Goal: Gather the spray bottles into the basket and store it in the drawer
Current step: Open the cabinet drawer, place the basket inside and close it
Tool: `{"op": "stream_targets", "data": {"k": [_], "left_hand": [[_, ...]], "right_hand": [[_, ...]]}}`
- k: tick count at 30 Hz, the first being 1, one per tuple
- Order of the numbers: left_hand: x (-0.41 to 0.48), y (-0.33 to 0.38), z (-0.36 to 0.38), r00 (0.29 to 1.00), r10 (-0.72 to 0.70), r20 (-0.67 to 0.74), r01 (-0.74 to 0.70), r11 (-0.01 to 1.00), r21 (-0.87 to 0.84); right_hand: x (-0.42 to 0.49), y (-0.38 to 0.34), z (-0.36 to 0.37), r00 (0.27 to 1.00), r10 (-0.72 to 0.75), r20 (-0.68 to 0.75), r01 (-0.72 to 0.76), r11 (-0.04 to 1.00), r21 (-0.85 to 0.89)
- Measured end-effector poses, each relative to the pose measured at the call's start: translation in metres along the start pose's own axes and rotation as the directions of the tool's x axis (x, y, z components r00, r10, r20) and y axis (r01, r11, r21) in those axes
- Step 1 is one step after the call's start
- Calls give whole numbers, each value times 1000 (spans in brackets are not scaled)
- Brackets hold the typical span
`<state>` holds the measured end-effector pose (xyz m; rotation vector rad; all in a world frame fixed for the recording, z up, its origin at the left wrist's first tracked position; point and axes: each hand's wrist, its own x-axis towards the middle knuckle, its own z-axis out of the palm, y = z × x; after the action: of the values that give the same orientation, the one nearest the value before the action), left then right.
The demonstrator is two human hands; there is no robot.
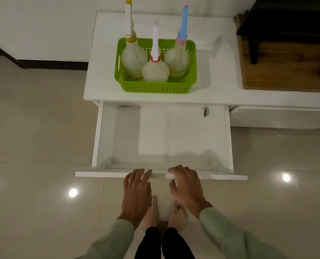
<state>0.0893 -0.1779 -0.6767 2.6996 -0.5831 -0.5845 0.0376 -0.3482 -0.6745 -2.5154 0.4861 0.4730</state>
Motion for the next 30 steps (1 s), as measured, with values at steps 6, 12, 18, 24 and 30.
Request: {"op": "stream_targets", "data": {"k": [6,12,18,24,30], "left_hand": [[79,21,-75,963,-185,-196,102,923,-370],[185,39,-150,820,-357,-448,34,811,-584],[262,37,-176,856,-442,-269,190,753,-630],[296,19,-186,871,-491,-33,363,687,-629],[293,7,-190,892,-450,-41,334,717,-612]], "right_hand": [[50,-24,-70,938,178,-297,-29,894,446],[137,-50,-149,765,299,-570,138,789,599],[212,-50,-186,756,459,-466,-48,749,661],[246,-39,-202,831,495,-253,-233,722,651],[243,-30,-204,830,487,-270,-251,760,600]]}}
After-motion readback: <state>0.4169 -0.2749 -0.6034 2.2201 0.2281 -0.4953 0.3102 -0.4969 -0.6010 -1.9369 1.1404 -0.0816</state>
